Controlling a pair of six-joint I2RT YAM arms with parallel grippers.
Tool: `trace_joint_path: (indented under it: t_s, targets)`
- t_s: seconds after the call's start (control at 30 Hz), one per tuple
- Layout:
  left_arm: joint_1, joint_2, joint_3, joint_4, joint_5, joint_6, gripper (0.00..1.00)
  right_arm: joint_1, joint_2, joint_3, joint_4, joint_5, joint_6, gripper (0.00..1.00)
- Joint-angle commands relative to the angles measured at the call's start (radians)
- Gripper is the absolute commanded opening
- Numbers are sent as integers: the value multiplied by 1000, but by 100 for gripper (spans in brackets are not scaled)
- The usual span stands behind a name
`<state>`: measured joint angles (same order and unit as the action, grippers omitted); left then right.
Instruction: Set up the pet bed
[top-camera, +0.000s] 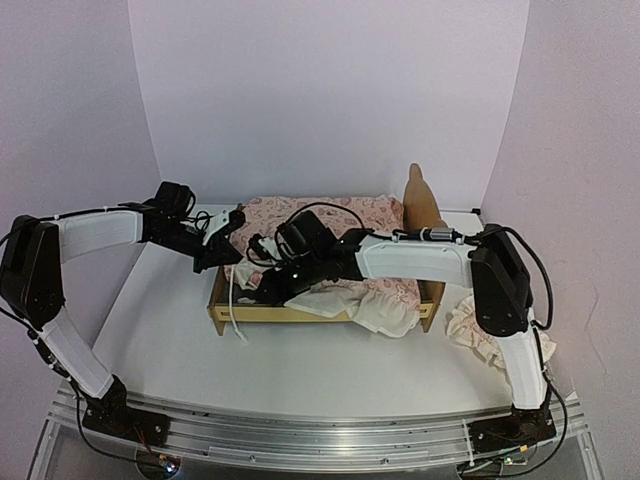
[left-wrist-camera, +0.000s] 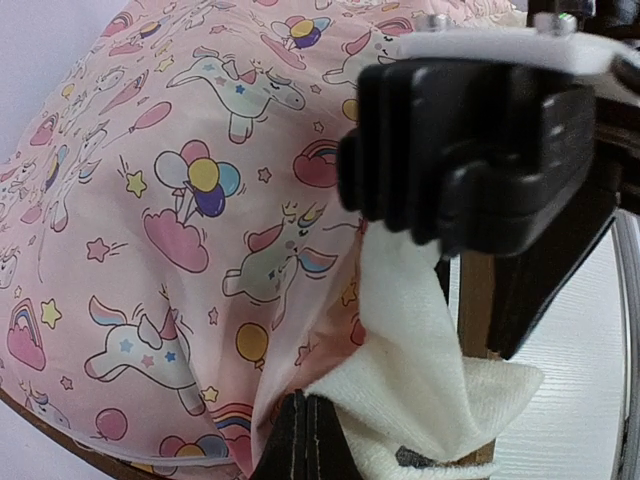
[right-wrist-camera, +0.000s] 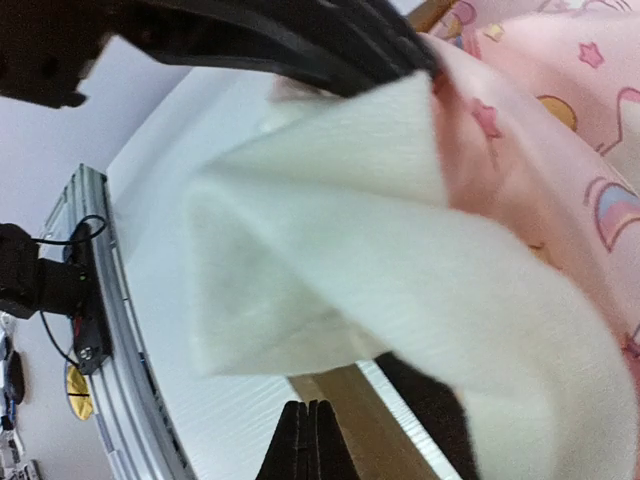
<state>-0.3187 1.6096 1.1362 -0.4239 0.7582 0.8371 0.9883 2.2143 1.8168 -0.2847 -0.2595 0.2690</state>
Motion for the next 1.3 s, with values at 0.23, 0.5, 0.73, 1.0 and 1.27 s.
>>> trace_joint_path:
  t_s: [0.23,0.5,0.73,1.0,1.27]
  targets:
    - [1,-16,-24,58,-24,-1,0,-27,-38,9,-10,-30,86,0]
    - [1,5,-74,212,-296,-37,0,-27,-19,19,-109,255,95,6]
    - [1,0,-98,255,-462,-50,23,-27,-30,15,-121,304,86,13]
    - [1,-105,-37,60,-80,18,60,-30,118,215,-122,276,86,16]
    - [-12,-230,-51,-25,225,101,59,-30,162,249,-53,354,94,9]
